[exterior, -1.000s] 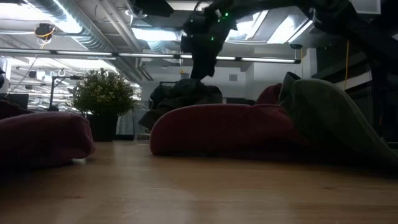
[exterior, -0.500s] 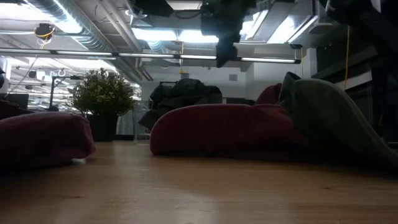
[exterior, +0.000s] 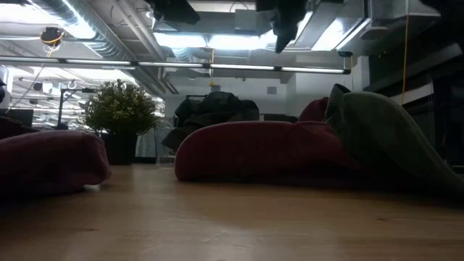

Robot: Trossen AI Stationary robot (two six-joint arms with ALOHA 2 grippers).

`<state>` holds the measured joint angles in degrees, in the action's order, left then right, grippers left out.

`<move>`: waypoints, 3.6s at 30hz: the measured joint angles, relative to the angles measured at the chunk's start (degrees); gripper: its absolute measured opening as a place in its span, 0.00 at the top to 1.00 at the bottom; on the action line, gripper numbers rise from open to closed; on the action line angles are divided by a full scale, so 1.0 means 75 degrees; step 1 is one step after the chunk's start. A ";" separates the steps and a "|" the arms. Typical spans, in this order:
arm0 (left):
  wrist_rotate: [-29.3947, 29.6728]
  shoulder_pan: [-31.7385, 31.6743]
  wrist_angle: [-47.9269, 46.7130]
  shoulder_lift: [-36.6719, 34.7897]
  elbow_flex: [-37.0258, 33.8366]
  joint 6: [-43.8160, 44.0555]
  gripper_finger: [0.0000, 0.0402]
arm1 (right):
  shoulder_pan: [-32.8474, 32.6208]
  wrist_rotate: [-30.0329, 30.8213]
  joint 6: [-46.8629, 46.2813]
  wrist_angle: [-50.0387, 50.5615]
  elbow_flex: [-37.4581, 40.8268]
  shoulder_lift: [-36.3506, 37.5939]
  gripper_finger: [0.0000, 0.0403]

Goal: Pick & Place hat
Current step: Put the gray cap on the gray cap in the left transparent bin

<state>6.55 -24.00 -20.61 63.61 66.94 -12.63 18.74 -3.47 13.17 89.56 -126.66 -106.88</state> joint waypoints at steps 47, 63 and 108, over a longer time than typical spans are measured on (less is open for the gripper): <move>-0.2481 0.0799 -0.1624 -0.0003 0.0000 0.3264 0.57 | -0.4187 0.1192 -1.0249 -0.5439 0.8182 0.3740 0.55; -0.2401 0.2102 -0.2030 -0.0003 0.0000 0.3262 0.57 | -0.4235 0.1388 -1.0264 -0.5689 0.8179 0.3060 0.55; -0.1951 0.2161 -0.2028 0.0003 0.0000 0.3337 0.57 | -0.4162 0.1367 -0.8975 -0.4429 0.6022 0.2630 0.96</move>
<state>-8.08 -7.79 -35.81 63.64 66.94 12.40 -12.47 6.78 -54.14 56.34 -81.50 -87.16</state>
